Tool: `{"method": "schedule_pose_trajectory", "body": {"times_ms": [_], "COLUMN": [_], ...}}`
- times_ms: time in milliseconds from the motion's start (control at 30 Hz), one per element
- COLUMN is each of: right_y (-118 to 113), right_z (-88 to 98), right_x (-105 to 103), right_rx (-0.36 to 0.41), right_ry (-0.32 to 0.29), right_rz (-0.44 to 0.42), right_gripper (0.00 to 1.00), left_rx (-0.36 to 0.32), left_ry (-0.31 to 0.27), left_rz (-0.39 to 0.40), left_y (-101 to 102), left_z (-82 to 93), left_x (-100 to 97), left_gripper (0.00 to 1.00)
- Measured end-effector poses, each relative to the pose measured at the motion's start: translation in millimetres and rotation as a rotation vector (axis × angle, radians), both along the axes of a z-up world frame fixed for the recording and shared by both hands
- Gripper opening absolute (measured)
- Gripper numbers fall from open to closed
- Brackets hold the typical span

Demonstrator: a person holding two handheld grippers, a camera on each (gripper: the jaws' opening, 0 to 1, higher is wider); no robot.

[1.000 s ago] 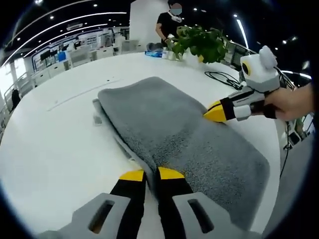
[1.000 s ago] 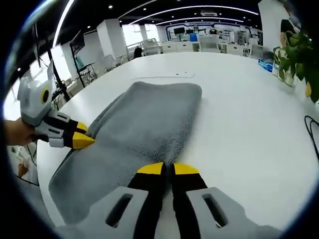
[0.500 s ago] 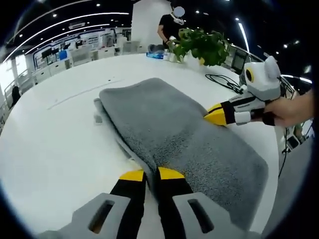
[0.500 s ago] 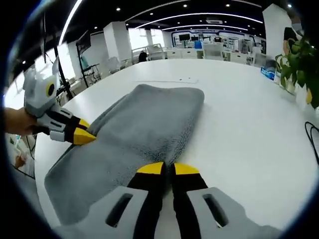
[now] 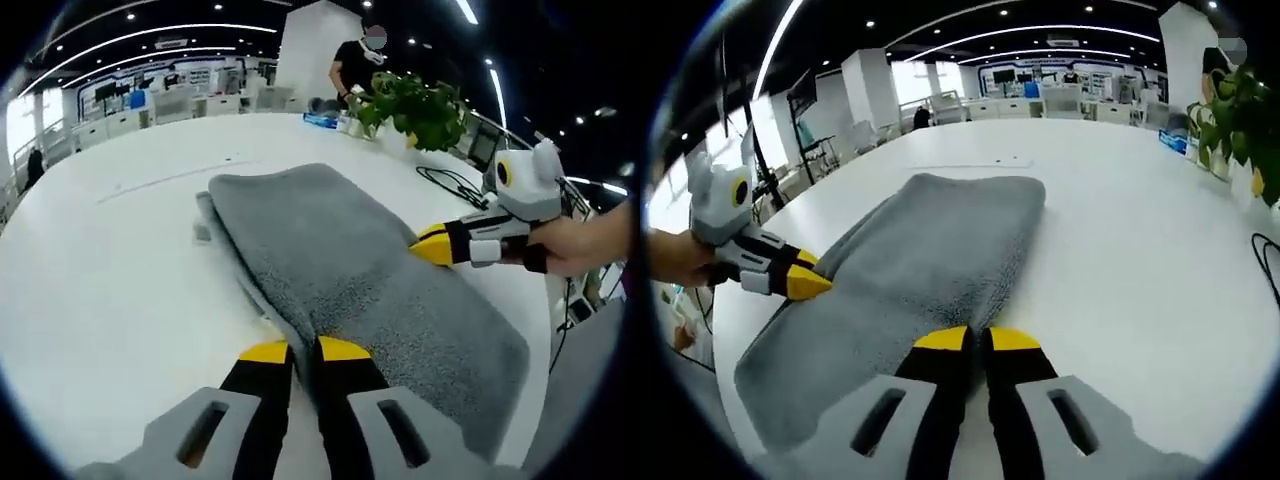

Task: Fold the towel on the table until its edges align and the towel forms a compact rectangular stack.

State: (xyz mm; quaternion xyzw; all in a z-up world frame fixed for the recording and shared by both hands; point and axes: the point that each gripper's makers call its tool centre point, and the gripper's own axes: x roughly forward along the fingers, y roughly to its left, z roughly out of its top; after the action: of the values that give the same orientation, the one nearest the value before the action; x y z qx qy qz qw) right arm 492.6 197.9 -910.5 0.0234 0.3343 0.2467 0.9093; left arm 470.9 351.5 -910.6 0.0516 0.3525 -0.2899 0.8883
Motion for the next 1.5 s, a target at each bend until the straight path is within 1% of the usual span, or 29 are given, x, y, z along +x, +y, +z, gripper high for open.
{"method": "schedule_pose_trajectory", "body": {"times_ms": [33,67,100,133,200,267,333,367,400,433,500,600,700,800,967,1033,1167,1233,1300,1400,1500], "right_y": [-0.5,-0.5,-1.1,-0.9,-1.5,-1.3,-2.3,-2.8,-2.8,-2.5,-2.1,-1.1,0.5,0.3,-1.3,0.3,5.9,8.8,10.8,11.9,11.9], "right_z": [1.4,2.9,5.2,9.1,14.5,19.3,21.1,21.3,23.2,25.4,29.8,34.6,34.3,33.1,37.4,39.9,41.5,42.2,40.8,36.8,33.2], "right_x": [0.1,0.5,1.1,0.4,1.6,3.2,4.5,4.4,4.9,5.0,3.6,-1.2,-12.5,-23.2,-38.4,-45.5,-61.8,-70.0,-77.8,-89.2,-96.8], "right_rx": [0.003,0.012,0.018,0.014,0.019,0.033,0.021,0.017,0.02,0.024,0.017,0.01,-0.007,-0.031,-0.04,-0.047,-0.07,-0.068,-0.074,-0.073,-0.073], "right_ry": [0.007,0.016,0.011,0.001,-0.003,-0.006,-0.006,0.002,0.004,0.0,-0.005,-0.011,0.001,0.005,-0.001,-0.004,-0.013,-0.016,-0.015,-0.002,0.005], "right_rz": [-0.009,-0.014,-0.02,-0.012,-0.011,-0.018,-0.023,-0.023,-0.024,-0.023,-0.018,-0.003,0.03,0.065,0.097,0.111,0.167,0.184,0.209,0.232,0.247], "right_gripper": [0.06,0.06,0.07,0.08,0.11,0.16,0.21,0.24,0.25,0.26,0.26,0.27,0.27,0.28,0.28,0.28,0.29,0.29,0.29,0.29,0.28], "left_rx": [0.019,0.04,0.031,0.008,-0.056,-0.03,-0.031,-0.026,-0.012,-0.008,-0.005,0.004,0.037,0.047,0.056,0.077,0.12,0.144,0.159,0.201,0.208], "left_ry": [-0.031,-0.084,-0.094,-0.099,-0.107,-0.132,-0.146,-0.162,-0.186,-0.194,-0.201,-0.205,-0.207,-0.201,-0.196,-0.195,-0.198,-0.204,-0.207,-0.199,-0.192], "left_rz": [-0.006,-0.018,-0.03,-0.018,-0.007,-0.015,-0.009,-0.001,0.015,0.022,0.033,0.018,-0.017,-0.045,-0.114,-0.154,-0.246,-0.289,-0.327,-0.407,-0.443], "left_y": [1.2,1.8,-0.2,-1.0,-5.7,-3.7,-1.5,0.7,5.7,8.3,14.3,19.1,21.5,20.3,9.9,3.9,-9.4,-15.9,-21.0,-27.3,-31.8], "left_z": [2.8,7.8,11.2,15.3,26.5,33.7,40.2,43.6,48.0,50.9,56.3,60.8,64.0,64.5,65.8,63.7,57.8,56.0,54.4,47.8,43.9], "left_x": [0.9,2.9,0.5,0.3,0.9,2.9,4.9,6.9,10.2,10.7,10.3,5.9,-4.7,-13.5,-34.2,-46.4,-70.7,-82.1,-90.4,-106.8,-120.0], "left_gripper": [0.1,0.12,0.15,0.22,0.31,0.34,0.37,0.4,0.47,0.51,0.55,0.55,0.56,0.59,0.6,0.6,0.61,0.61,0.61,0.62,0.62]}}
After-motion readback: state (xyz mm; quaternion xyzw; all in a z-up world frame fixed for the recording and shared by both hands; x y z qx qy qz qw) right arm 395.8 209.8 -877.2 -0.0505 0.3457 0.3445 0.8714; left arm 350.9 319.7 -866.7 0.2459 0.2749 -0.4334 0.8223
